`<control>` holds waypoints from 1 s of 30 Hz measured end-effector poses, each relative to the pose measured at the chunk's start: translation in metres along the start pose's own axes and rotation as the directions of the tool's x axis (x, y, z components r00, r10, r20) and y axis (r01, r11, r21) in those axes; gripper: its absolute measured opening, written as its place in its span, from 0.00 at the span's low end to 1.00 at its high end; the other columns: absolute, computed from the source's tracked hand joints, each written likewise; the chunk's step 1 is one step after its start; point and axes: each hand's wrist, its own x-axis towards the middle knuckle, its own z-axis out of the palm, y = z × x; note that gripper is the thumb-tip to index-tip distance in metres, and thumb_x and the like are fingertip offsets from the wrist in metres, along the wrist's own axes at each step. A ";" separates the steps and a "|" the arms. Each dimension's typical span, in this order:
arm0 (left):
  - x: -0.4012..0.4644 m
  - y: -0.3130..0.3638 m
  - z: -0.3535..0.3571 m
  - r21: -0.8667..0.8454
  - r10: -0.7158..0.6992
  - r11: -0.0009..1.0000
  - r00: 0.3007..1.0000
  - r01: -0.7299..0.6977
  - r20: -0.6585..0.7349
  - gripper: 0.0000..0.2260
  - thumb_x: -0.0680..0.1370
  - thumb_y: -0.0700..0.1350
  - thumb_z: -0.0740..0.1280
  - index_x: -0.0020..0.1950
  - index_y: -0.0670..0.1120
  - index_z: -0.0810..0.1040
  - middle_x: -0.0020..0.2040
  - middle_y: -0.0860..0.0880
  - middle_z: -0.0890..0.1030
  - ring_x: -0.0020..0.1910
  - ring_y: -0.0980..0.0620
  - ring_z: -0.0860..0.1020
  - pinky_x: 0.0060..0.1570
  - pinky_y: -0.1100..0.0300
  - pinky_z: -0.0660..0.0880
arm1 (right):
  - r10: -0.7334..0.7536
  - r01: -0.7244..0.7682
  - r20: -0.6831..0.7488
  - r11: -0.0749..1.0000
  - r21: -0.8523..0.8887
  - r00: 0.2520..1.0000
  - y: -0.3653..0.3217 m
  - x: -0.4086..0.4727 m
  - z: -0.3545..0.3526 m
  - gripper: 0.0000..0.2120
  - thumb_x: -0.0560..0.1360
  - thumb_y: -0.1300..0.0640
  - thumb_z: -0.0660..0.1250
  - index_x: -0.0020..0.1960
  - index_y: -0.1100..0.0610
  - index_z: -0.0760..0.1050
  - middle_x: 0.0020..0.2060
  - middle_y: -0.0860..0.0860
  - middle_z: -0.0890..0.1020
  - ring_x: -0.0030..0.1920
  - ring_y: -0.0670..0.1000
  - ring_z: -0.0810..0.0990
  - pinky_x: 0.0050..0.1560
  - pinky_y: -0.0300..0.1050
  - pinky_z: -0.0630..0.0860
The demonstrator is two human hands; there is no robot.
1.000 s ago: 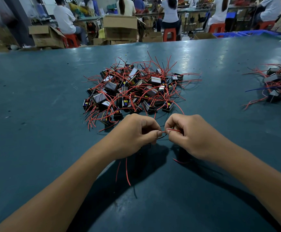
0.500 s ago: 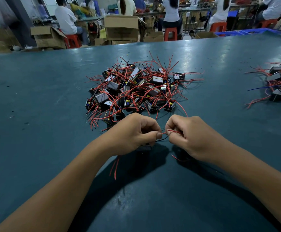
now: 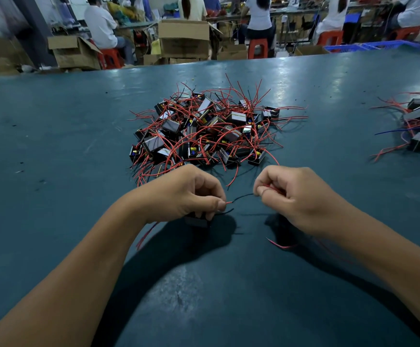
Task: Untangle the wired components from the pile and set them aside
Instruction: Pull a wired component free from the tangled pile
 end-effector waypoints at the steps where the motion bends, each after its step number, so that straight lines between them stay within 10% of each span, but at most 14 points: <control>1: 0.001 0.000 0.001 -0.018 0.001 1.000 1.000 -0.001 -0.012 0.06 0.80 0.45 0.70 0.44 0.45 0.82 0.34 0.50 0.83 0.33 0.55 0.77 0.35 0.60 0.73 | -0.011 0.011 0.009 1.000 -0.002 1.000 -0.001 0.000 0.001 0.07 0.76 0.62 0.67 0.41 0.52 0.77 0.24 0.42 0.72 0.26 0.44 0.67 0.29 0.34 0.64; 30: 0.006 0.005 0.014 -0.033 0.058 0.998 0.998 -0.058 -0.003 0.04 0.82 0.43 0.67 0.49 0.44 0.80 0.36 0.48 0.83 0.37 0.53 0.77 0.39 0.61 0.74 | -0.190 0.192 0.027 0.978 -0.085 0.981 -0.006 -0.003 0.004 0.05 0.75 0.60 0.72 0.43 0.51 0.78 0.23 0.46 0.68 0.25 0.46 0.65 0.29 0.31 0.60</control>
